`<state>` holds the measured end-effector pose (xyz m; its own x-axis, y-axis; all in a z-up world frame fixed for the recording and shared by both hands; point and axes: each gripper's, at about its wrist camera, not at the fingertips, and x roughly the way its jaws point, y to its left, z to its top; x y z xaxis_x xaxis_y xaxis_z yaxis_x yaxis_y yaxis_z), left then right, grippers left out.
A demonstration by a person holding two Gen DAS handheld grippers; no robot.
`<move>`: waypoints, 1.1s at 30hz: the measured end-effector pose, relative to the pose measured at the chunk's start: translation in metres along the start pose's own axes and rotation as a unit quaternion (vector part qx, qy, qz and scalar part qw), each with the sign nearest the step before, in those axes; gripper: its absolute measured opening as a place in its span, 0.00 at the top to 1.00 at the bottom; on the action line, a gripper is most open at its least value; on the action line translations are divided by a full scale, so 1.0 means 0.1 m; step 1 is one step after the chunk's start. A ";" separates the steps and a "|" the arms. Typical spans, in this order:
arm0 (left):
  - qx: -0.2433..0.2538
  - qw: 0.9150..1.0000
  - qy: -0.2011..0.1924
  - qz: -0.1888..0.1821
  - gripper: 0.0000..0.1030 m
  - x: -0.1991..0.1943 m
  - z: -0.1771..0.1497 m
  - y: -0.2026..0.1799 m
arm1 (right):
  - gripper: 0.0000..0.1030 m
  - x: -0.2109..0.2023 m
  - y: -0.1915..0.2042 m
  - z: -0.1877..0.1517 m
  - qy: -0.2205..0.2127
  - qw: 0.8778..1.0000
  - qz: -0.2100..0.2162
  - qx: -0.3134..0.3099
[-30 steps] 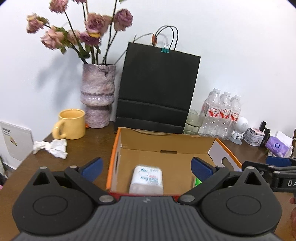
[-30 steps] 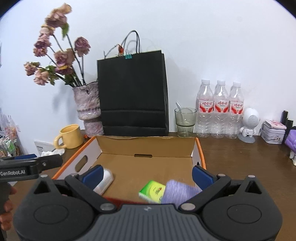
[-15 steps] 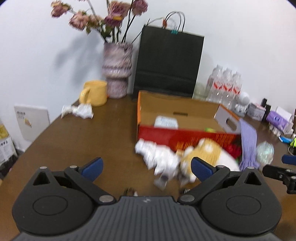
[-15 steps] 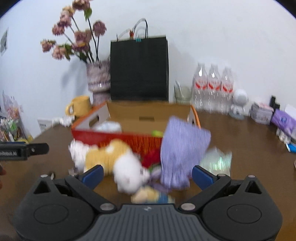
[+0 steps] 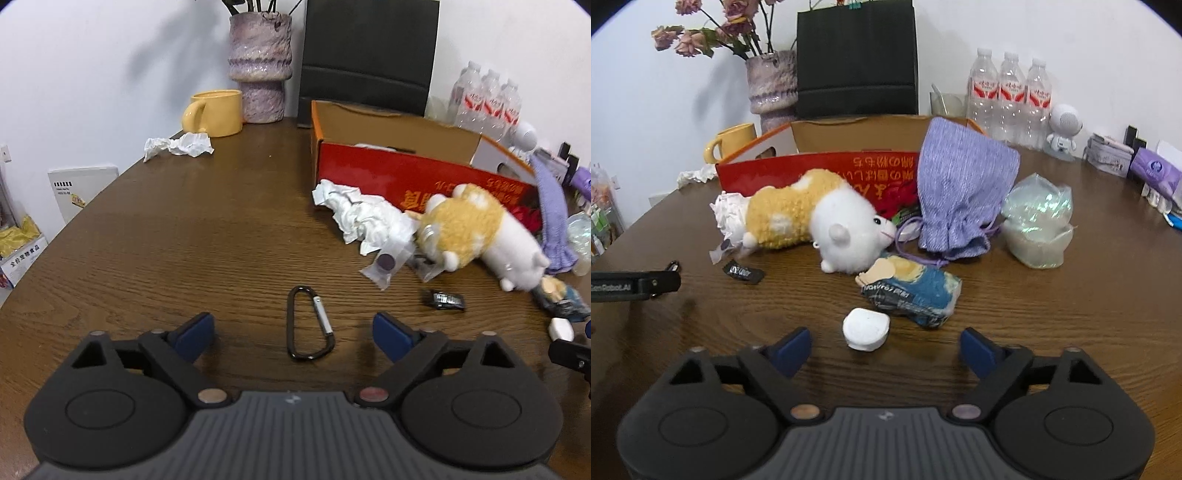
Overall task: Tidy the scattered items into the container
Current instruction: 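Grasp the black carabiner with the left gripper while the right grasps the white round cap, then carry the carabiner and white cap into the box and open both grippers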
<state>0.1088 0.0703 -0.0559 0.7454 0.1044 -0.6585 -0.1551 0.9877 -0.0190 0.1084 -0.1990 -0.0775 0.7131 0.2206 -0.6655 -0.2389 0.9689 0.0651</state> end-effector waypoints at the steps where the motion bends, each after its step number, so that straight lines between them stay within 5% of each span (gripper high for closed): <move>1: 0.011 1.000 -0.003 0.005 0.24 0.01 0.00 -0.02 | 0.28 0.01 0.02 0.00 -0.003 1.000 -0.005 -0.002; 2: 0.019 1.000 -0.008 0.002 0.29 0.00 0.00 -0.02 | 0.32 0.02 0.04 0.00 -0.006 1.000 -0.010 -0.007; 4: 0.027 0.999 -0.016 -0.009 0.63 -0.02 -0.01 -0.01 | 0.65 0.00 0.06 0.00 -0.012 1.000 -0.011 -0.014; 6: 0.030 0.999 -0.017 -0.017 0.75 -0.05 -0.01 0.01 | 0.74 -0.02 0.05 0.00 -0.016 1.000 -0.008 -0.012; 33: 0.032 0.994 -0.077 -0.066 0.75 -0.46 0.12 -0.18 | 0.74 -0.37 -0.03 0.08 -0.068 0.997 0.021 -0.010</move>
<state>0.0848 0.0491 -0.0163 0.8479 -0.0153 -0.5300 -0.0112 0.9988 -0.0467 0.0883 -0.2093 -0.0471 0.7852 0.2750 -0.5548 -0.2818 0.9565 0.0754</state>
